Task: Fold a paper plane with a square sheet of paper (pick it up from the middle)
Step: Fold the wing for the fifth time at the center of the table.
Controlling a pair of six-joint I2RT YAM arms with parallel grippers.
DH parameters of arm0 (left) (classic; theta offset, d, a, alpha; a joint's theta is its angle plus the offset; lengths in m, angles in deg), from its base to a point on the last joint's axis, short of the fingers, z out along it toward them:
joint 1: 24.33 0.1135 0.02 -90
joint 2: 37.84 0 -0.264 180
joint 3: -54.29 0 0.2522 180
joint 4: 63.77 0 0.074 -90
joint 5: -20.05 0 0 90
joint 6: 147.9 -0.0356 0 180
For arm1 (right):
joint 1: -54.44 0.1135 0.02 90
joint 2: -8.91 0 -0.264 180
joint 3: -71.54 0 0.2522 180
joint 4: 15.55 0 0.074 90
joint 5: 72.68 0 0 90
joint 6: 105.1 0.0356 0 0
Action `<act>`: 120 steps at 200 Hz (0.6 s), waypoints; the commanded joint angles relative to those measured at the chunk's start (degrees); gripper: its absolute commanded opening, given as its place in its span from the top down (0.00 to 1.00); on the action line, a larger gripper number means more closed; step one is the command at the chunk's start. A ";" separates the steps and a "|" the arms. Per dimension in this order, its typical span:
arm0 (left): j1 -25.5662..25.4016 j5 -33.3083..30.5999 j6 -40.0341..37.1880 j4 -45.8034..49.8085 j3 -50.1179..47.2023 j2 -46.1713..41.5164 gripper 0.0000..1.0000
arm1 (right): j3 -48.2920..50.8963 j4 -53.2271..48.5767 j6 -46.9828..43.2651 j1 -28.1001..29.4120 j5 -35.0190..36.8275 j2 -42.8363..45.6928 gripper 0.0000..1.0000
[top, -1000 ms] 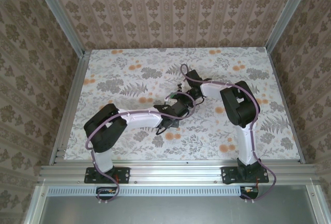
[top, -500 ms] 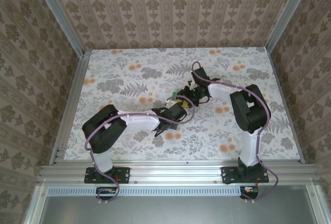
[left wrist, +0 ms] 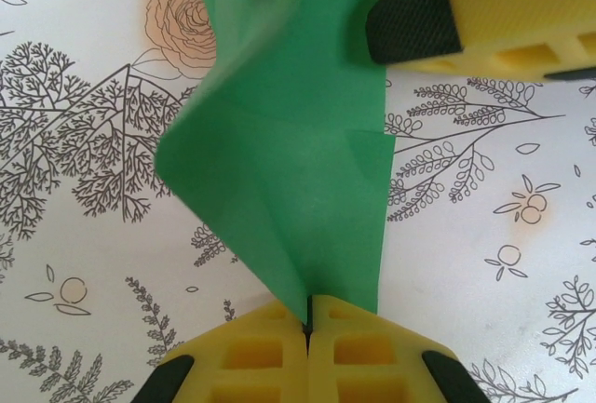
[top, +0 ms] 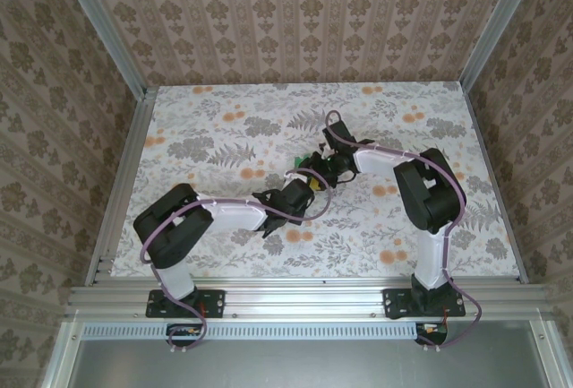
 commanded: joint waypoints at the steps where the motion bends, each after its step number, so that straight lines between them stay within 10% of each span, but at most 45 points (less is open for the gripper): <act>1: 0.31 0.16 -1.96 0.39 -1.21 0.28 0.94 | -1.59 -3.24 0.00 0.89 1.72 0.74 0.57; 120: 0.04 -1.24 -2.49 0.44 -1.36 0.54 0.94 | -4.10 -6.33 -1.54 1.58 4.38 0.88 0.63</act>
